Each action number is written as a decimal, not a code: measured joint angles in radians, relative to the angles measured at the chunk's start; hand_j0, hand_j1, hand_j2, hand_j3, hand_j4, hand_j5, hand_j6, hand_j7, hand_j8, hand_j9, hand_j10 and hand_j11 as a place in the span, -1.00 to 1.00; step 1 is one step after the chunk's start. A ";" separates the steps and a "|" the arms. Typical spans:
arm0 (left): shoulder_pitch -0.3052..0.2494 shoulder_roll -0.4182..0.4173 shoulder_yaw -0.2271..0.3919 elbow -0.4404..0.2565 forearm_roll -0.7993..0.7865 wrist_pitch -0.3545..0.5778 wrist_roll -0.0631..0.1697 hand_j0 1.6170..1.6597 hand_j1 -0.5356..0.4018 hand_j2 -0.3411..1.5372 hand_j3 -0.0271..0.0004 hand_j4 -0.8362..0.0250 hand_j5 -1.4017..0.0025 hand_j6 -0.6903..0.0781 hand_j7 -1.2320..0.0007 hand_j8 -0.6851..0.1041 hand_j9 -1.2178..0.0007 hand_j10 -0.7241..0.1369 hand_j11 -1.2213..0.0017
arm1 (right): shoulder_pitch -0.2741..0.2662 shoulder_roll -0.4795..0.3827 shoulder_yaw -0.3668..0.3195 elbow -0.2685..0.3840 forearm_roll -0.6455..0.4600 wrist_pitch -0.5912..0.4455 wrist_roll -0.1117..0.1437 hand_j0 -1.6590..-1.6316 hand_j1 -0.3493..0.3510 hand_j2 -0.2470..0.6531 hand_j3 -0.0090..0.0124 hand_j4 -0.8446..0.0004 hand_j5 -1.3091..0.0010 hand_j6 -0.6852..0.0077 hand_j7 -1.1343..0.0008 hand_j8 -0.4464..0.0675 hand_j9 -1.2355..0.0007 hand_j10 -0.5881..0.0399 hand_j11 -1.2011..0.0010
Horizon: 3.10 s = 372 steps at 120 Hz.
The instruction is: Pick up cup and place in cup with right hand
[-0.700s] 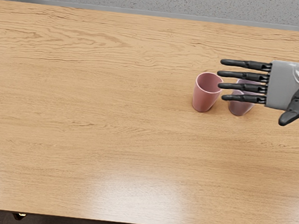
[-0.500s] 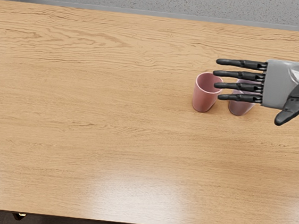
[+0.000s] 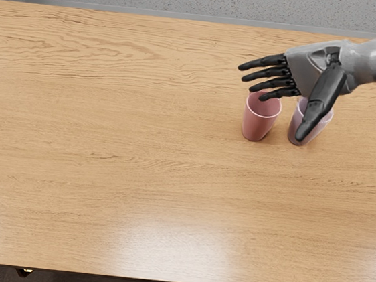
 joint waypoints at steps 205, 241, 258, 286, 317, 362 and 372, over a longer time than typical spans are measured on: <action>-0.011 0.000 0.000 0.001 0.000 0.000 0.000 0.92 0.89 -0.64 0.97 0.94 1.00 0.80 1.00 0.74 1.00 0.68 1.00 | 0.234 0.604 -0.648 -0.268 -0.326 -0.648 0.000 -0.93 -0.83 -0.47 -0.16 0.88 0.90 0.83 0.88 0.54 0.89 0.71 0.89; -0.011 0.000 0.000 0.000 0.000 0.000 0.000 0.92 0.89 -0.64 0.97 0.94 1.00 0.80 1.00 0.74 1.00 0.68 1.00 | 0.174 0.653 -0.680 -0.333 -0.341 -0.688 0.000 -0.93 -0.79 -0.48 -0.16 0.85 0.88 0.80 0.86 0.50 0.87 0.68 0.87; -0.011 0.000 0.000 0.001 0.000 0.000 0.000 0.92 0.89 -0.64 0.97 0.94 1.00 0.80 1.00 0.74 1.00 0.68 1.00 | 0.153 0.687 -0.677 -0.363 -0.341 -0.691 0.000 -0.93 -0.77 -0.48 -0.16 0.83 0.86 0.77 0.84 0.46 0.86 0.65 0.85; -0.011 0.000 0.000 0.001 0.000 0.000 0.000 0.92 0.89 -0.64 0.97 0.94 1.00 0.80 1.00 0.74 1.00 0.68 1.00 | 0.120 0.723 -0.673 -0.418 -0.341 -0.685 0.000 -0.93 -0.62 -0.50 -0.16 0.73 0.78 0.65 0.74 0.29 0.76 0.51 0.76; -0.012 0.000 0.000 0.001 0.000 0.000 0.000 0.92 0.89 -0.64 0.97 0.94 1.00 0.80 1.00 0.74 1.00 0.68 1.00 | 0.099 0.737 -0.673 -0.451 -0.342 -0.683 0.000 -0.93 -0.41 -0.53 -0.16 0.58 0.65 0.47 0.60 0.05 0.63 0.32 0.62; -0.012 0.000 0.000 0.001 0.000 0.000 0.000 0.92 0.89 -0.64 0.97 0.94 1.00 0.80 1.00 0.74 1.00 0.68 1.00 | 0.086 0.751 -0.672 -0.469 -0.348 -0.685 0.000 -0.83 -0.11 -0.61 -0.17 0.33 0.43 0.14 0.35 -0.37 0.40 -0.04 0.38; -0.012 0.000 0.000 0.001 0.000 0.000 0.000 0.92 0.89 -0.64 0.97 0.94 1.00 0.80 1.00 0.74 1.00 0.68 1.00 | 0.086 0.756 -0.671 -0.467 -0.350 -0.689 0.000 -0.81 -0.08 -0.57 -0.15 0.26 0.40 0.07 0.31 -0.47 0.35 -0.11 0.34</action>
